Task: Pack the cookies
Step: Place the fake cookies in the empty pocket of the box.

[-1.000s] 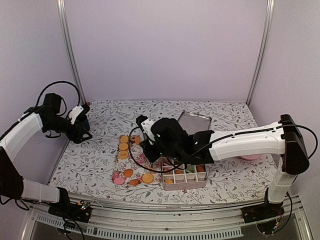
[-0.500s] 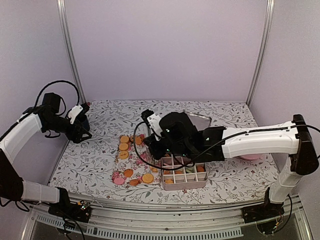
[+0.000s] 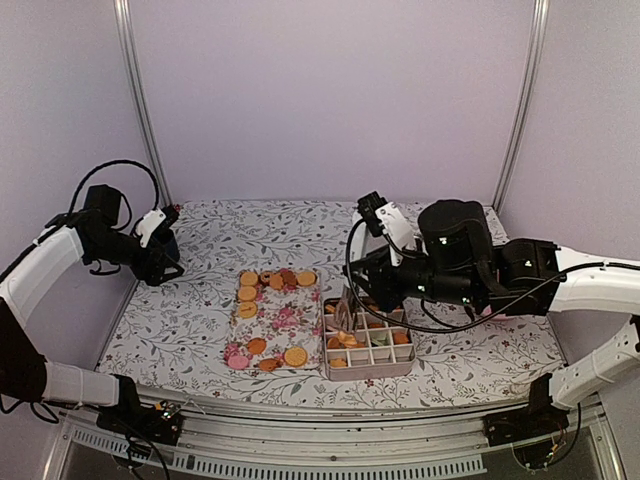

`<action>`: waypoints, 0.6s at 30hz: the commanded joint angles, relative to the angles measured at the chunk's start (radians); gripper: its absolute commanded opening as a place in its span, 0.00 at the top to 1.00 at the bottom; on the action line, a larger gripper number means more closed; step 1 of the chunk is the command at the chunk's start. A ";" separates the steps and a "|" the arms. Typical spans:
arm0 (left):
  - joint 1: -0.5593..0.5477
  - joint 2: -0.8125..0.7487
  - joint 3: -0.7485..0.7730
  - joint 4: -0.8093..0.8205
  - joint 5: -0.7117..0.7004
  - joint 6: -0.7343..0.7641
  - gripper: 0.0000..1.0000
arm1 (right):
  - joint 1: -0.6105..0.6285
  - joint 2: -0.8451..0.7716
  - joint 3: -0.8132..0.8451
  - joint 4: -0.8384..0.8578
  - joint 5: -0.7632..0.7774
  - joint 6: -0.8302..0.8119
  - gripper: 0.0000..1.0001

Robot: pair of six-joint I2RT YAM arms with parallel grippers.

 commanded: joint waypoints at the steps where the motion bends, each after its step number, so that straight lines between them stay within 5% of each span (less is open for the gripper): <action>1: 0.000 -0.006 0.023 0.002 0.017 0.001 0.15 | -0.002 -0.049 -0.057 -0.113 -0.009 0.044 0.99; 18: -0.002 -0.020 0.001 0.011 0.019 0.001 0.15 | -0.004 0.020 -0.063 -0.042 0.038 -0.022 0.99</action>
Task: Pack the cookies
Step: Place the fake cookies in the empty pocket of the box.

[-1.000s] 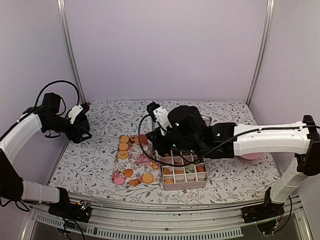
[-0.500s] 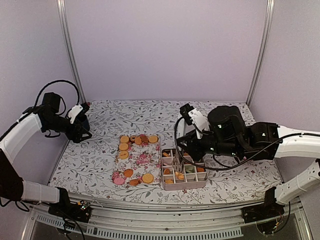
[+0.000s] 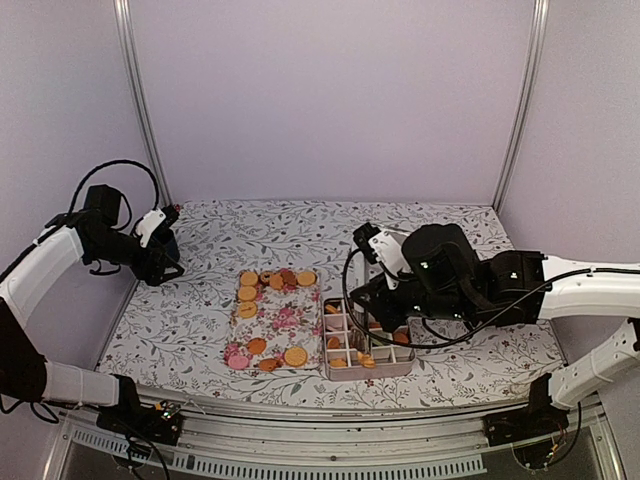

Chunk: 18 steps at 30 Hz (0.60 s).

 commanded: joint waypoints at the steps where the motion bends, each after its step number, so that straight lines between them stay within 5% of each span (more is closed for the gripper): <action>1: -0.002 -0.020 0.000 0.011 0.014 0.001 0.15 | -0.004 0.018 0.020 0.062 0.038 -0.045 0.99; 18: -0.002 -0.021 -0.009 0.028 0.025 -0.006 0.16 | -0.036 0.050 0.029 0.129 0.018 -0.092 0.99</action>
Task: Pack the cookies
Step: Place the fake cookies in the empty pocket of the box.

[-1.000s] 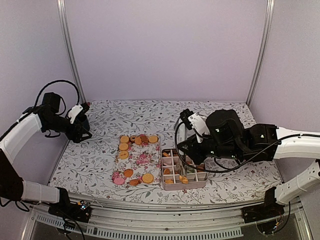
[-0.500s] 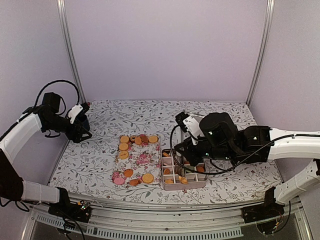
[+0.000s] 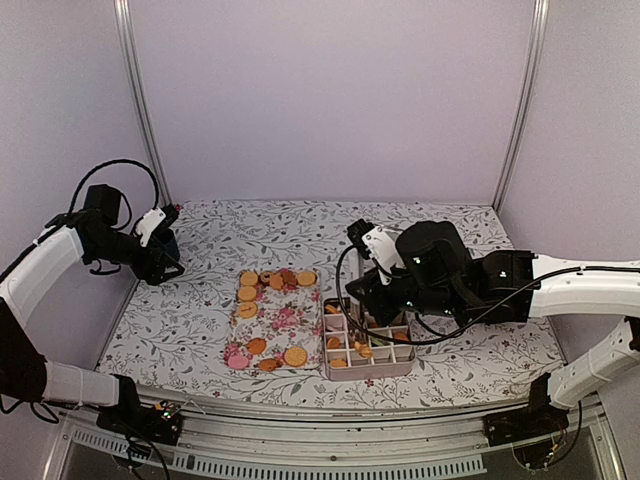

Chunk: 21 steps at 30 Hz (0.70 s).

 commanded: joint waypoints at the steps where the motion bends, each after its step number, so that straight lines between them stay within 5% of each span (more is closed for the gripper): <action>1: -0.001 -0.022 -0.010 0.021 0.020 -0.003 0.16 | -0.010 0.012 0.024 0.061 -0.001 -0.011 0.99; 8: -0.001 -0.027 -0.017 0.025 0.017 -0.003 0.15 | -0.010 0.036 -0.016 0.081 -0.035 0.019 0.97; 16: -0.002 -0.029 -0.020 0.024 0.014 0.002 0.15 | -0.016 0.035 -0.015 0.070 -0.033 0.013 0.73; 21: -0.002 -0.035 -0.025 0.026 0.010 0.002 0.15 | -0.020 0.032 0.020 0.052 -0.035 -0.006 0.70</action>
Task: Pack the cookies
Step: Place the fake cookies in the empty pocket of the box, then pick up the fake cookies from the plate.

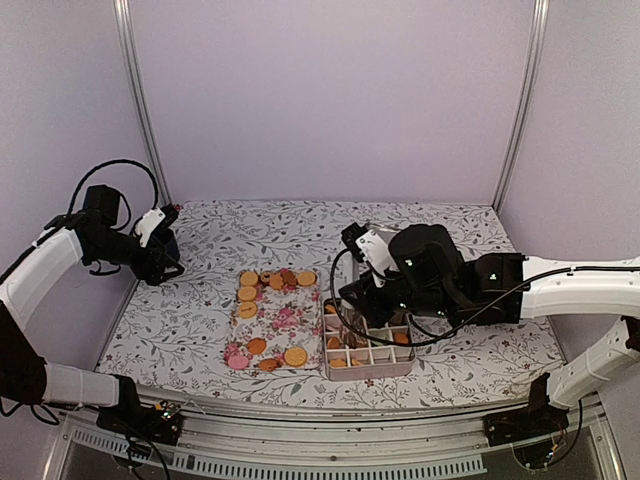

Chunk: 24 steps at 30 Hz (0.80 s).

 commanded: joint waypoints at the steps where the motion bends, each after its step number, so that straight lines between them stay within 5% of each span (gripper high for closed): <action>1: -0.002 -0.023 -0.018 0.017 0.010 0.002 0.15 | -0.010 -0.002 0.041 0.002 -0.005 -0.017 0.69; 13: -0.002 -0.026 -0.026 0.021 0.011 0.000 0.15 | -0.036 0.113 0.201 0.091 -0.022 -0.106 0.66; 24: 0.001 -0.050 -0.057 0.025 0.007 0.004 0.14 | -0.165 0.547 0.621 0.213 -0.174 -0.201 0.61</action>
